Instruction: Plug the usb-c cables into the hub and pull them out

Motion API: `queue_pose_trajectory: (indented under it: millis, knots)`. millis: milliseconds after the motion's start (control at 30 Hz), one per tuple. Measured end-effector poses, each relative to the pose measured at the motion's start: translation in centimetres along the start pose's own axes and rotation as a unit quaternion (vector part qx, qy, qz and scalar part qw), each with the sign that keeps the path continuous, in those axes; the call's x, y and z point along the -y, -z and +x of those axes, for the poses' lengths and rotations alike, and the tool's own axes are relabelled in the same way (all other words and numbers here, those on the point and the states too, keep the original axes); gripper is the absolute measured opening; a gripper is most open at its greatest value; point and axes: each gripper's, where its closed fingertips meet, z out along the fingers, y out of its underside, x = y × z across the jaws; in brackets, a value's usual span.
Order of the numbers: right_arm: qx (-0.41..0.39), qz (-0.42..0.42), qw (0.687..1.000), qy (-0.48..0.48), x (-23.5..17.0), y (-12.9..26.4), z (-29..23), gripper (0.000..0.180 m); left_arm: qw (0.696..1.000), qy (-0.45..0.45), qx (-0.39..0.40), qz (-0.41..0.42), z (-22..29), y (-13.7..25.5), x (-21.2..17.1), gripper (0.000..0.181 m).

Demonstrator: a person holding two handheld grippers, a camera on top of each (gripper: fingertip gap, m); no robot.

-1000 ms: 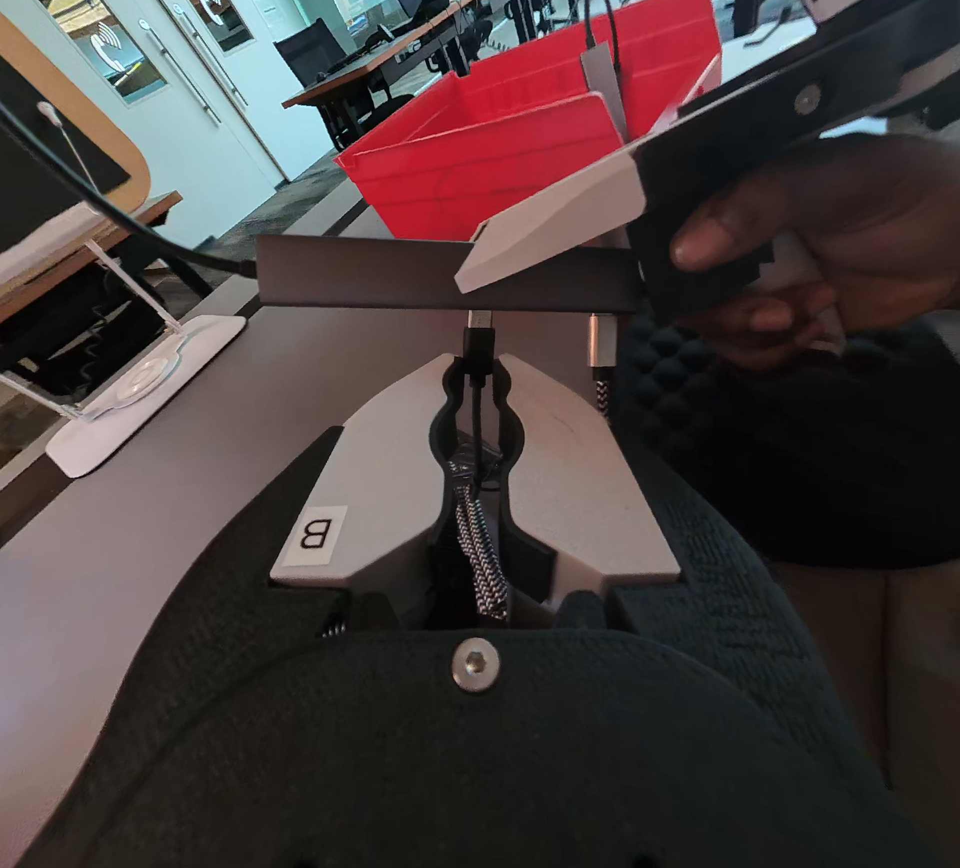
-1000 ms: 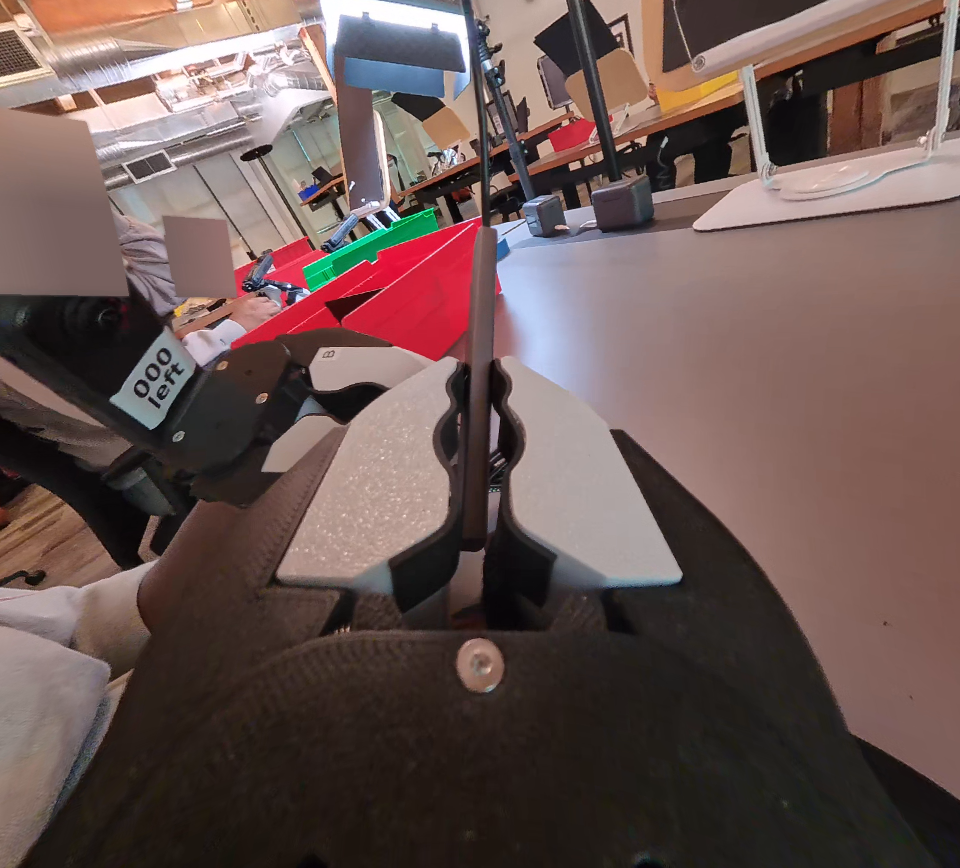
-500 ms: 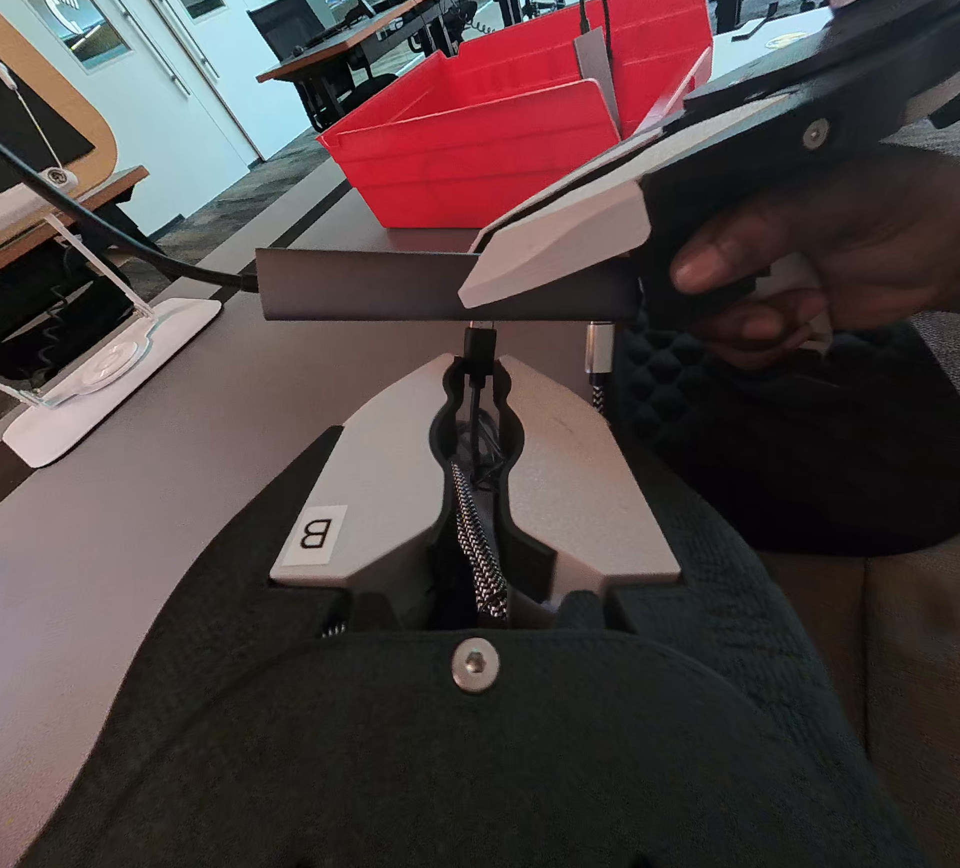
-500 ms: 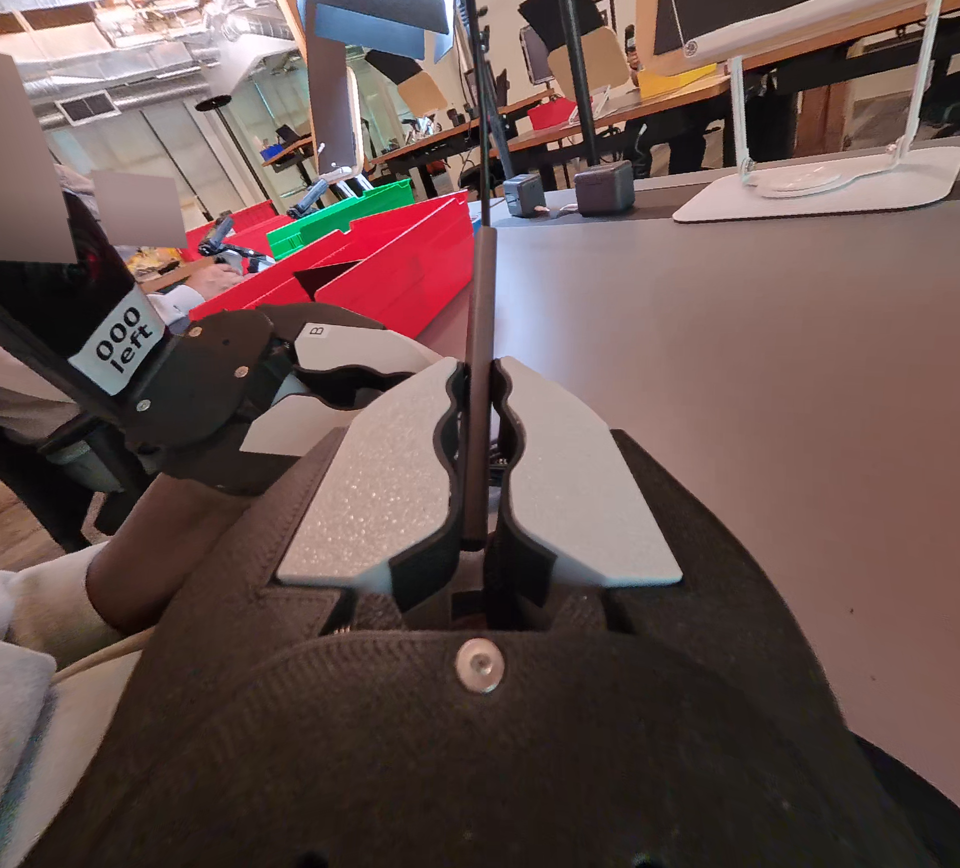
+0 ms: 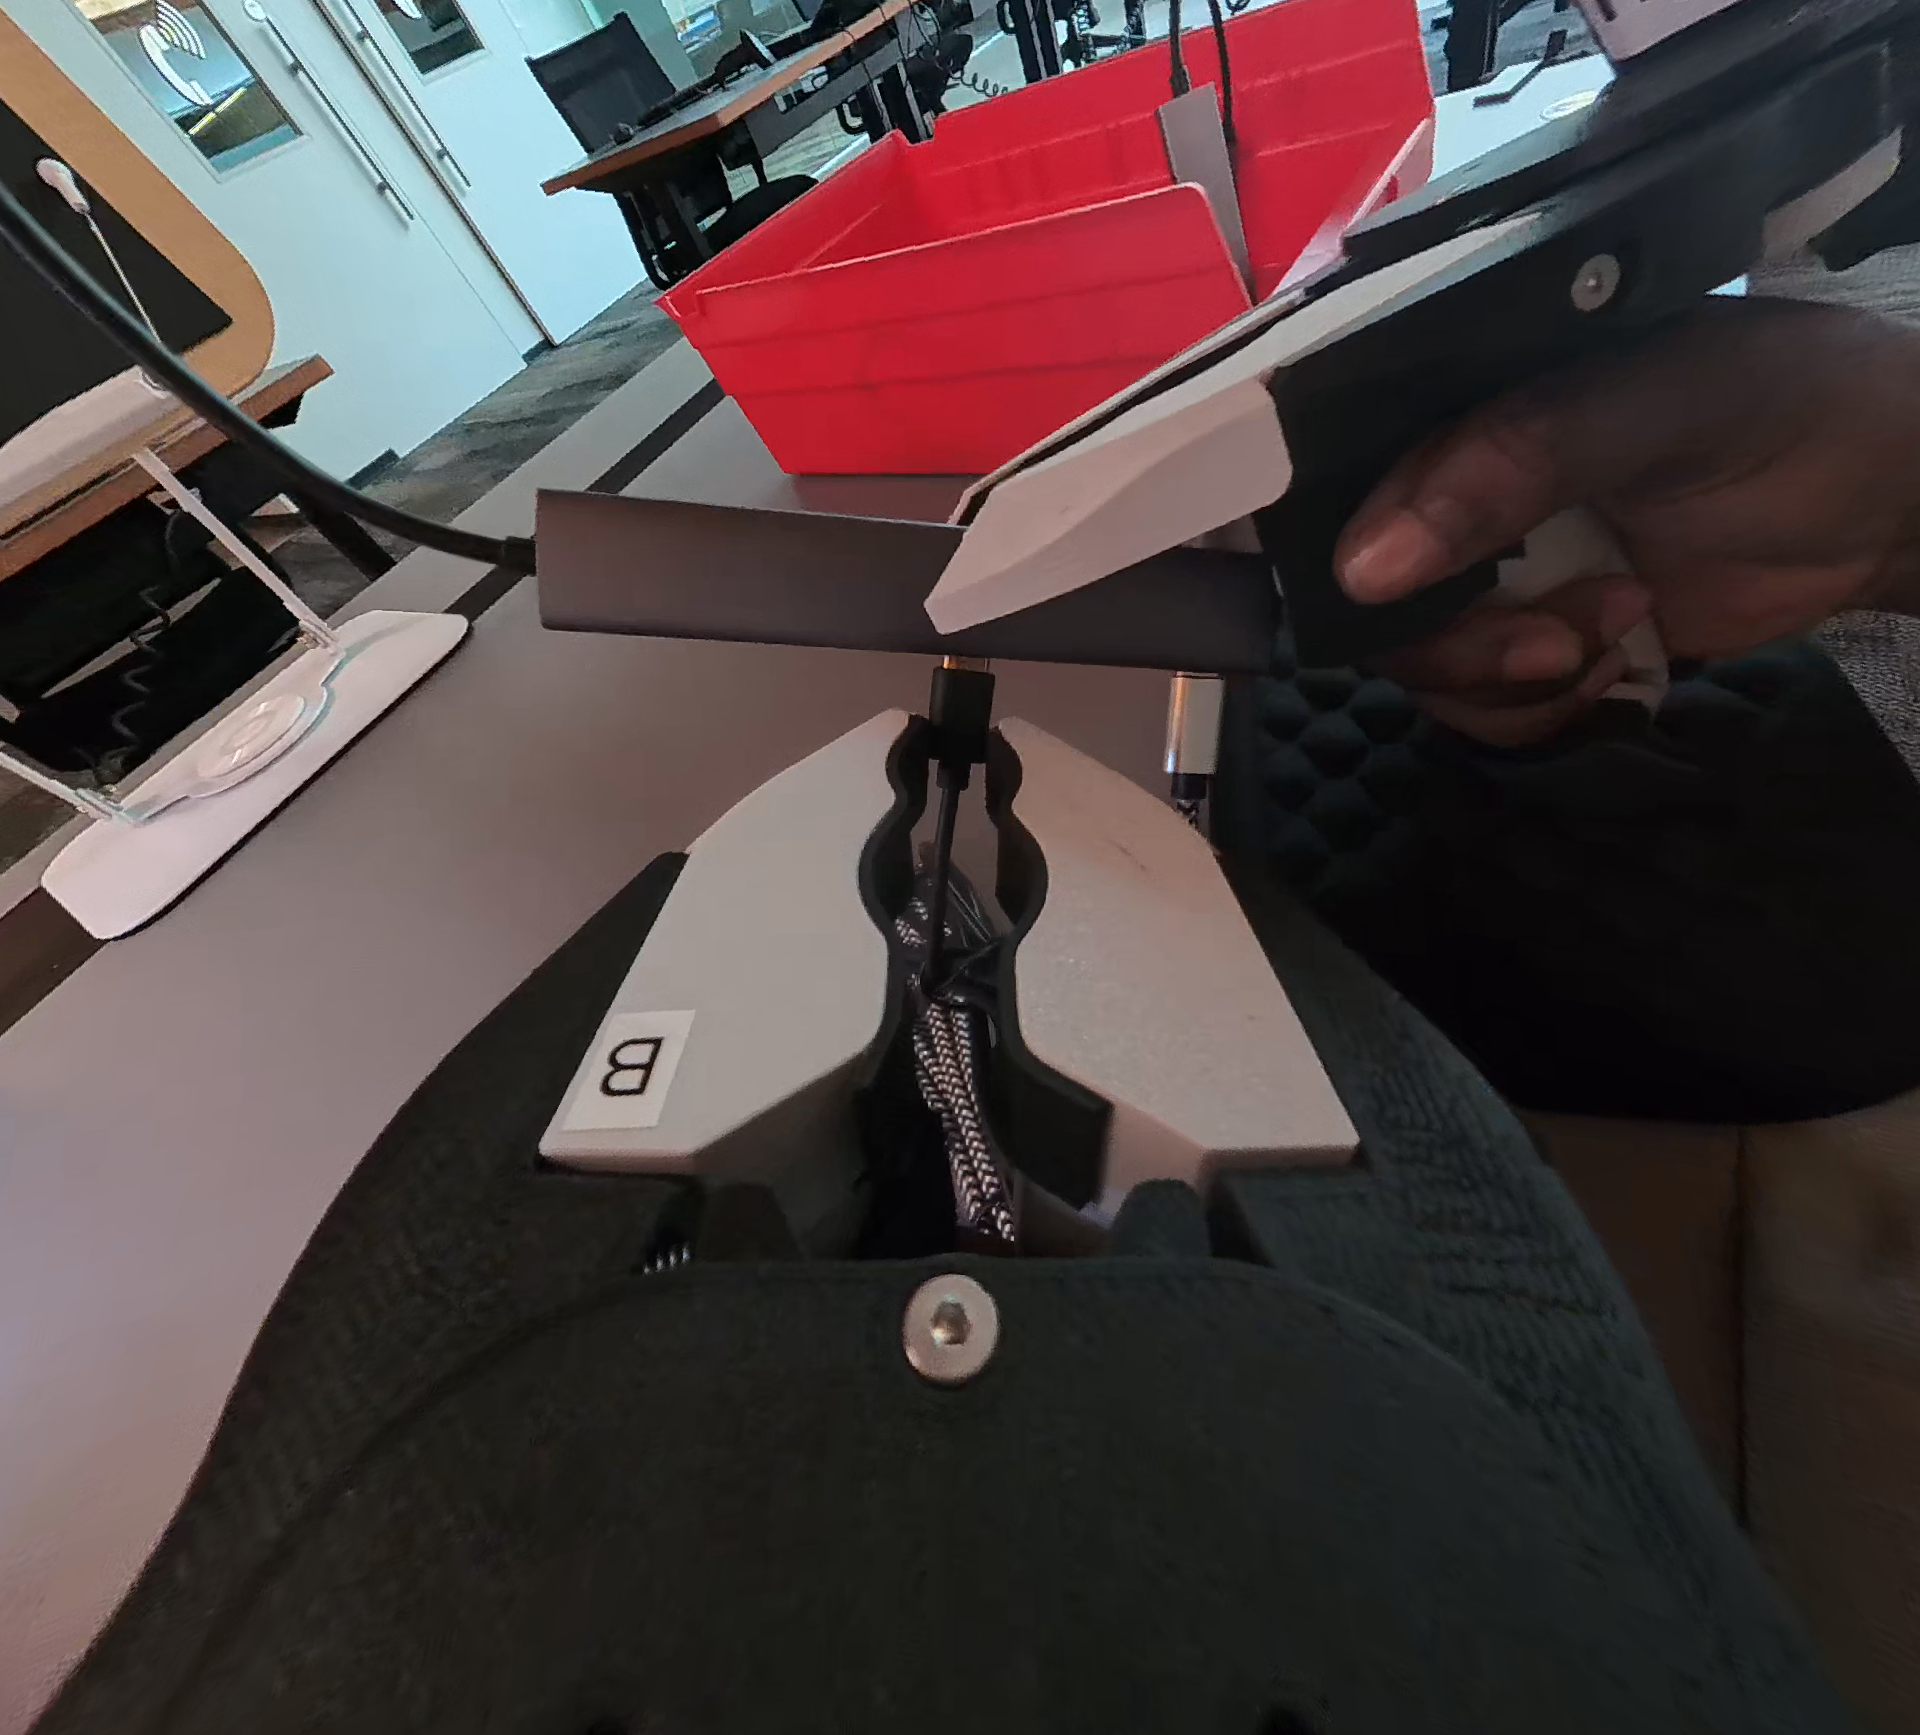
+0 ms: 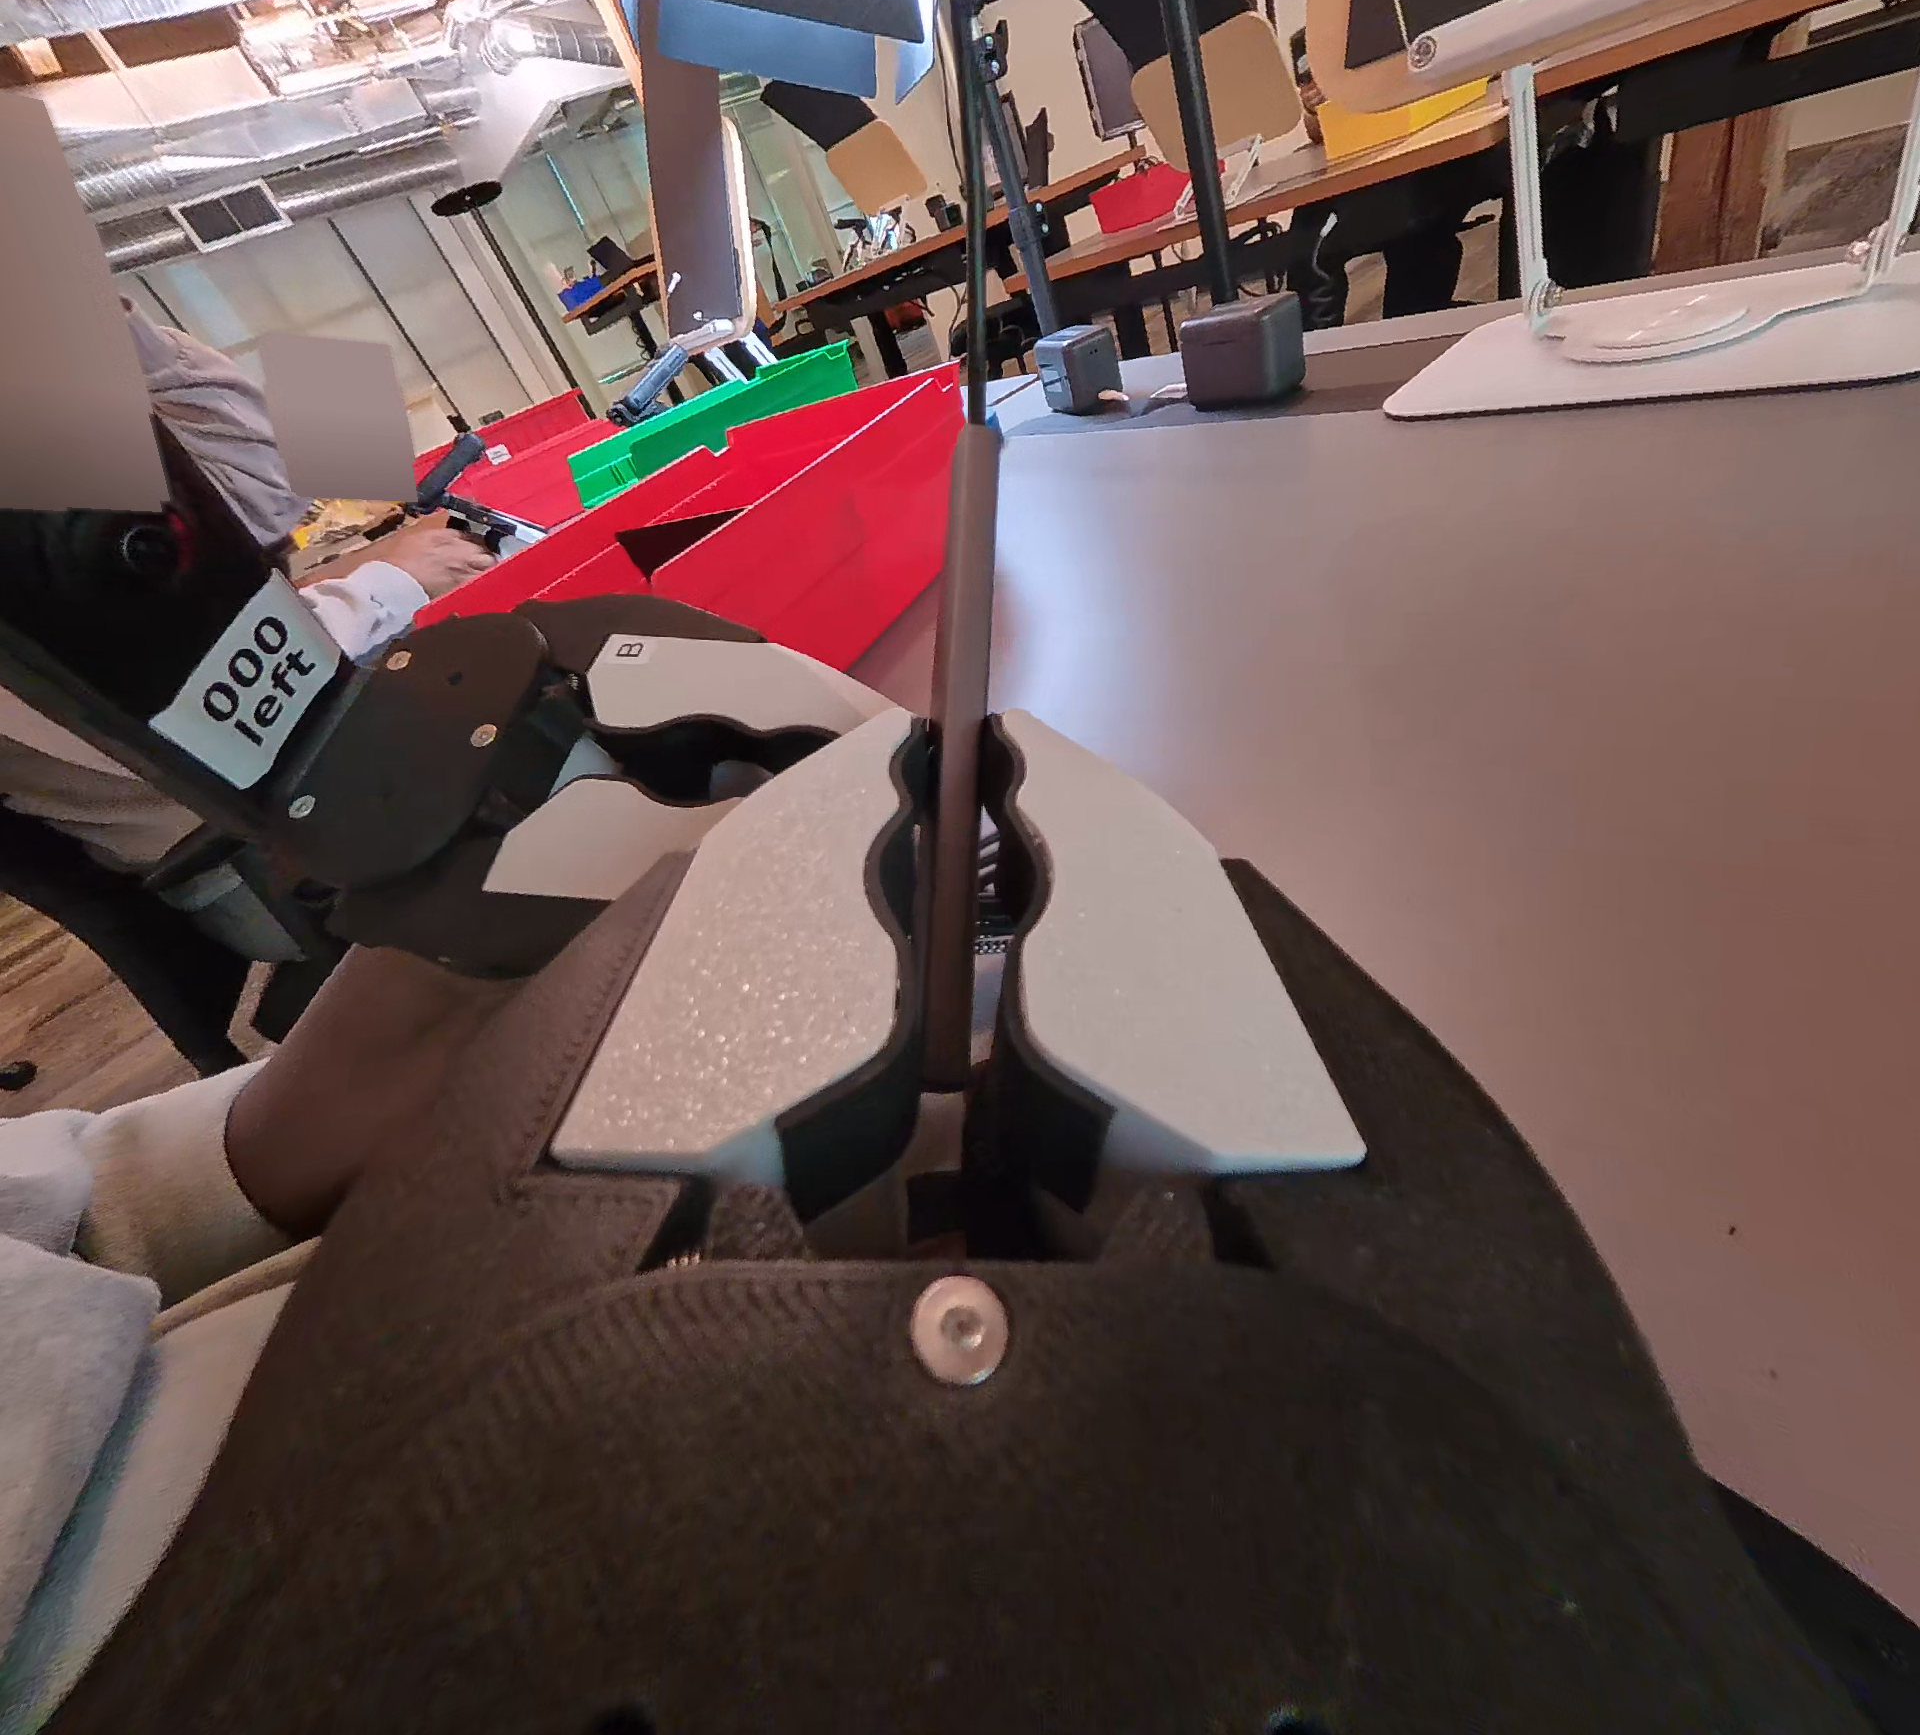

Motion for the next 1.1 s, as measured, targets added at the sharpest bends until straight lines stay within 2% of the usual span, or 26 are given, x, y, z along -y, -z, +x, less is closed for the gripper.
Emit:
queue_pose_trajectory:
  millis: [167, 367, 500, 600, 667, 900, 1100]
  knots:
    - [0.020, -0.026, 0.999, -0.018, -0.7, -0.4, -0.1, 0.010, 1.000, 0.003, -0.003, 0.010, 0.1, 0.0, 0.3, 0.009]
    - [0.065, 0.003, 0.994, -0.085, 0.0, 0.0, -0.2, 0.009, 1.000, 0.006, -0.015, 0.019, 0.3, -0.2, 0.8, 0.011]
    - [0.075, 0.026, 0.990, -0.117, 0.6, 0.4, 0.2, 0.009, 0.999, -0.029, 0.022, 0.021, -0.2, -0.1, 0.9, 0.022]
    - [0.074, 0.030, 0.990, -0.113, 0.7, 0.5, 0.2, 0.008, 0.999, -0.043, 0.021, -0.003, 0.1, -0.4, 0.2, 0.020]
    - [0.075, 0.026, 0.991, -0.107, 0.6, 0.4, 0.0, 0.009, 0.999, -0.048, 0.014, -0.002, 0.4, -0.4, 0.2, 0.011]
    - [0.084, -0.012, 0.991, -0.105, -0.2, 0.1, -0.2, 0.009, 0.999, -0.032, -0.005, -0.008, 0.4, 0.0, -0.1, 0.009]
    - [0.091, -0.004, 0.991, -0.093, 0.0, 0.0, -0.6, 0.010, 1.000, 0.003, -0.010, 0.012, 0.2, 0.1, 0.4, 0.008]
